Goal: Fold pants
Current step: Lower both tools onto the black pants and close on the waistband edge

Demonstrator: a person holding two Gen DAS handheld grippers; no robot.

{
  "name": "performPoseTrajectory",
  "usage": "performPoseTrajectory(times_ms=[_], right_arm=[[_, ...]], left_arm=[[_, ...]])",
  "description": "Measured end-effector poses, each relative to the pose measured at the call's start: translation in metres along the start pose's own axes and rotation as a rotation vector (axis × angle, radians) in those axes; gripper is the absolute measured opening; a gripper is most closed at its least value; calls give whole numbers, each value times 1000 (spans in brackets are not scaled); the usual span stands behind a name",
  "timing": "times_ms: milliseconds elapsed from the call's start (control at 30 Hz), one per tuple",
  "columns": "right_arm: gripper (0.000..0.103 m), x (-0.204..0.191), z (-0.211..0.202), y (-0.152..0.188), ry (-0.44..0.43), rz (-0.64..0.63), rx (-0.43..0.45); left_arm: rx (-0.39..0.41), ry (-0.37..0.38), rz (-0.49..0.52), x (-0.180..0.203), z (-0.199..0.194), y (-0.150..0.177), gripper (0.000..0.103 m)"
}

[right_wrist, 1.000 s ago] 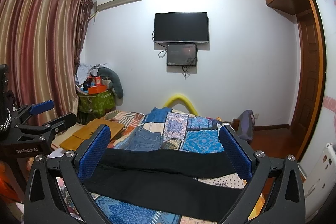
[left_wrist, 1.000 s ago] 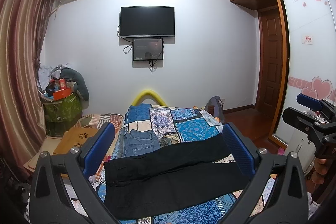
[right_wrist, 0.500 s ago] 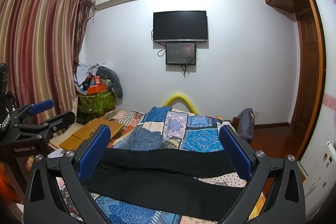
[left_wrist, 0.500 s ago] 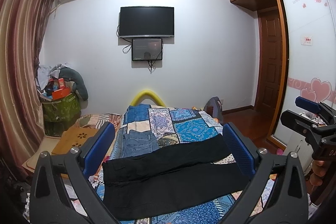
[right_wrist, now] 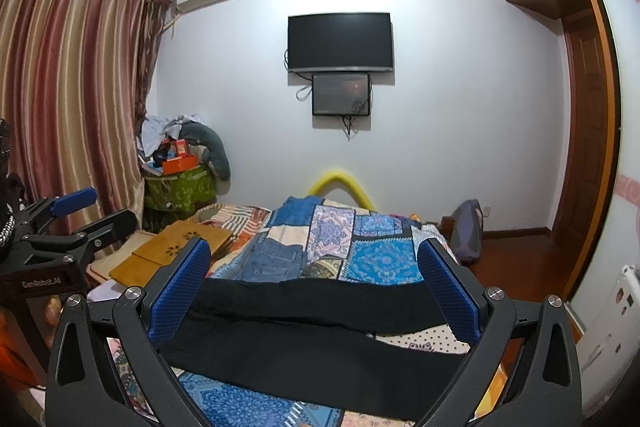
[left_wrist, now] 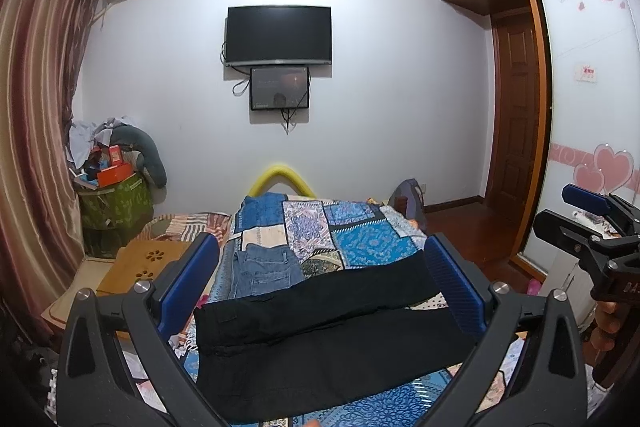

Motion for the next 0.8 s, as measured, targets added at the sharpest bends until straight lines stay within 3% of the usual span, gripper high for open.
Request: performPoseTrajectory(times_ms=[200,367,667,800], right_arm=[[103,14,40,10,37,-13,-63],[103,39,93,29,38,14,-166],[103,75,178,48,38,26,-326],[103,78,215,52,-17,5,-383]], left_arm=[[-76,-31,-38,-32,46,5,103],[-168,-66,-116,-81,103,10,103],[-269,-204,-177,-174,215,34,103],[-337,-261,-207,-206,259,52,103]])
Point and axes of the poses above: each gripper's, at about its wrist camera, not at the fingertips, and z roughly the way its jaws point, x to its right, y to its underside, the point moved 9 cm from there along z, roughly the way its jaws point, and after that the axes turned 11 degrees about -x, right-handed, at the moved point
